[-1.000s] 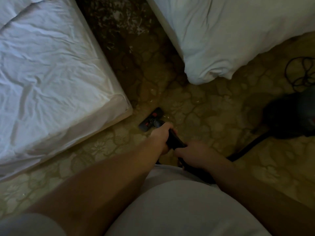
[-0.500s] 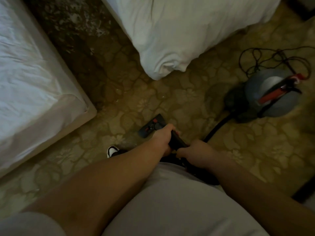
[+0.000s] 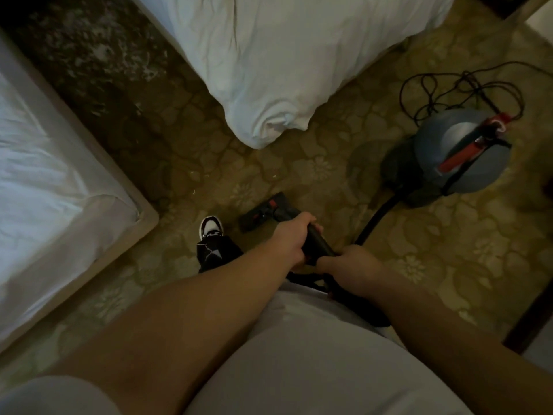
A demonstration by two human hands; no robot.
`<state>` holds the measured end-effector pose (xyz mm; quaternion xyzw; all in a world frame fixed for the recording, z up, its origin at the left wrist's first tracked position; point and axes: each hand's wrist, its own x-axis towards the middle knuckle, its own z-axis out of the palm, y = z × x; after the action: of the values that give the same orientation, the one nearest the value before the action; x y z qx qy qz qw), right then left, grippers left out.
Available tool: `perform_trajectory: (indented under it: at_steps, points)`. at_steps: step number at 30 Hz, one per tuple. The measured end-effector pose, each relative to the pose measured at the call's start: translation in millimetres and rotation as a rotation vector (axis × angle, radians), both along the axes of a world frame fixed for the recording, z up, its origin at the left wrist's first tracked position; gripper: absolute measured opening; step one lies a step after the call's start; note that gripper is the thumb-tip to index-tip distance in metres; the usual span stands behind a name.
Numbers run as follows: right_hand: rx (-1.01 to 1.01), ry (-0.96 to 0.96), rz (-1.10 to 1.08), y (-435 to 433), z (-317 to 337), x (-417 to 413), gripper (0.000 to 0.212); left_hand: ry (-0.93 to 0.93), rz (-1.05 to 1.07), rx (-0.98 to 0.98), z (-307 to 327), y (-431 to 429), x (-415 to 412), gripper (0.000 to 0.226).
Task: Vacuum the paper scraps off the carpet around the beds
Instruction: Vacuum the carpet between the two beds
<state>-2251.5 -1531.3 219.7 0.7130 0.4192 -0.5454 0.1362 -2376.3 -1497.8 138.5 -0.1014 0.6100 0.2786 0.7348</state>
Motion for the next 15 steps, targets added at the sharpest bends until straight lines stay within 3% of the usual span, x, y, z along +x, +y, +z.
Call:
perform_trajectory:
  at_steps: [15]
  points:
    - [-0.029,-0.009,-0.154,123.2,-9.6,-160.4,0.031,-0.001,-0.178,-0.022,-11.7,146.4,-149.7,0.011]
